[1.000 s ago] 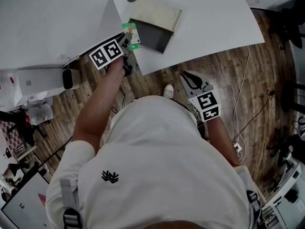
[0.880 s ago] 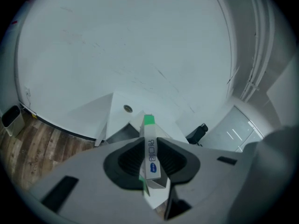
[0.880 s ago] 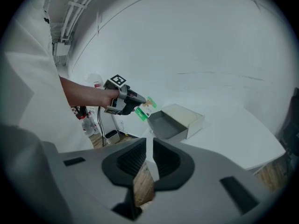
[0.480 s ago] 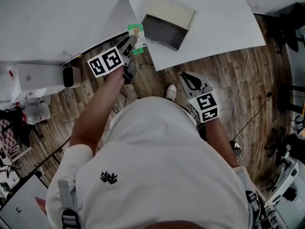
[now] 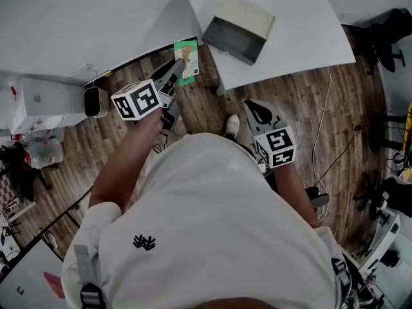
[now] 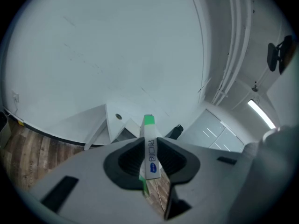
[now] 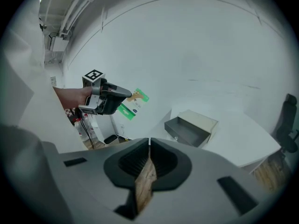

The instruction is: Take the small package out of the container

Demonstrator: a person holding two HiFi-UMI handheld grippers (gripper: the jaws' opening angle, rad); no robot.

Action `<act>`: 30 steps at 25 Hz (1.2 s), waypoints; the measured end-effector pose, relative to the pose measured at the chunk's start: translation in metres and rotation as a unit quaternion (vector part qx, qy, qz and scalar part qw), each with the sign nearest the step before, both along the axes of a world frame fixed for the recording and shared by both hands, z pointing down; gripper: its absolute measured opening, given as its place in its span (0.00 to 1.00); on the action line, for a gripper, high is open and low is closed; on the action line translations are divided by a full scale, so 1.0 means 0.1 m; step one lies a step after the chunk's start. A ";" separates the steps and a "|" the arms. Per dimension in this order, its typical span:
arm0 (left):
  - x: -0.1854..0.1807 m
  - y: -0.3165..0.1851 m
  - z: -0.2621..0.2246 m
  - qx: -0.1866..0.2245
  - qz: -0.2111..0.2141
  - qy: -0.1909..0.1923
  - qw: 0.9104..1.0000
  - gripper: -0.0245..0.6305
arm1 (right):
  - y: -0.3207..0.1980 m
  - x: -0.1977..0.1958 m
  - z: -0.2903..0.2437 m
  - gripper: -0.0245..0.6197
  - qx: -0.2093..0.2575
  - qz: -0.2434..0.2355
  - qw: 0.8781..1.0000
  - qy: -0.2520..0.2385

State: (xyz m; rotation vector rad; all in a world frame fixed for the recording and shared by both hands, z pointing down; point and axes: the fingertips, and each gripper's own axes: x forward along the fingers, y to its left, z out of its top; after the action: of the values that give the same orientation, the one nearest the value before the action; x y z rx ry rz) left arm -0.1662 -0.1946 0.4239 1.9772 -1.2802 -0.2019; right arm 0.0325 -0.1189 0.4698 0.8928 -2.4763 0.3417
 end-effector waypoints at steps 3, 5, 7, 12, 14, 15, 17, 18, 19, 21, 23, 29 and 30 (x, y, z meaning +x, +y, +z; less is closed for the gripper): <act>-0.07 0.22 -0.06 0.008 0.015 -0.001 1.000 0.17 | 0.12 -0.11 -0.02 0.06 0.001 0.009 1.000 -0.005; -0.11 0.37 -0.10 0.014 0.030 -0.007 0.999 0.17 | 0.20 -0.18 -0.03 0.05 0.004 0.013 1.000 -0.004; -0.13 0.51 -0.13 0.024 0.049 -0.019 0.998 0.17 | 0.28 -0.23 -0.03 0.05 0.003 0.017 1.000 -0.003; -0.16 0.80 -0.17 0.040 0.084 -0.029 0.995 0.17 | 0.45 -0.31 -0.02 0.05 0.001 0.026 1.000 0.000; -0.18 0.89 -0.18 0.043 0.090 -0.030 0.995 0.17 | 0.50 -0.33 -0.02 0.05 0.001 0.030 1.000 0.002; -0.19 0.93 -0.19 0.045 0.091 -0.031 0.994 0.17 | 0.53 -0.34 -0.03 0.05 0.003 0.032 0.999 0.003; -0.22 1.00 -0.20 0.049 0.093 -0.034 0.994 0.17 | 0.57 -0.37 -0.04 0.05 0.005 0.035 0.999 0.006; -0.24 1.02 -0.20 0.052 0.094 -0.034 0.994 0.17 | 0.59 -0.38 -0.04 0.05 0.005 0.036 0.999 0.007; -0.25 1.05 -0.20 0.054 0.095 -0.035 0.993 0.17 | 0.60 -0.40 -0.04 0.05 0.006 0.036 0.999 0.008; -0.26 1.09 -0.22 0.057 0.097 -0.037 0.993 0.17 | 0.62 -0.41 -0.05 0.05 0.006 0.036 0.999 0.008; -0.25 1.12 -0.24 0.060 0.098 -0.038 0.993 0.17 | 0.64 -0.42 -0.07 0.05 0.008 0.034 0.999 0.010; -0.23 1.17 -0.27 0.069 0.098 -0.041 0.992 0.17 | 0.64 -0.45 -0.10 0.05 0.016 0.033 0.999 0.010; -0.22 1.18 -0.27 0.069 0.099 -0.041 0.992 0.17 | 0.65 -0.44 -0.10 0.05 0.017 0.034 0.999 0.009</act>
State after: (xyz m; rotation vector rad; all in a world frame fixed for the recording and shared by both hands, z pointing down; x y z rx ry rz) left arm -0.1883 -0.0764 0.3971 2.2367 -1.1377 -0.1170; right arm -0.0116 -0.0539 0.4598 0.9902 -2.4455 0.3146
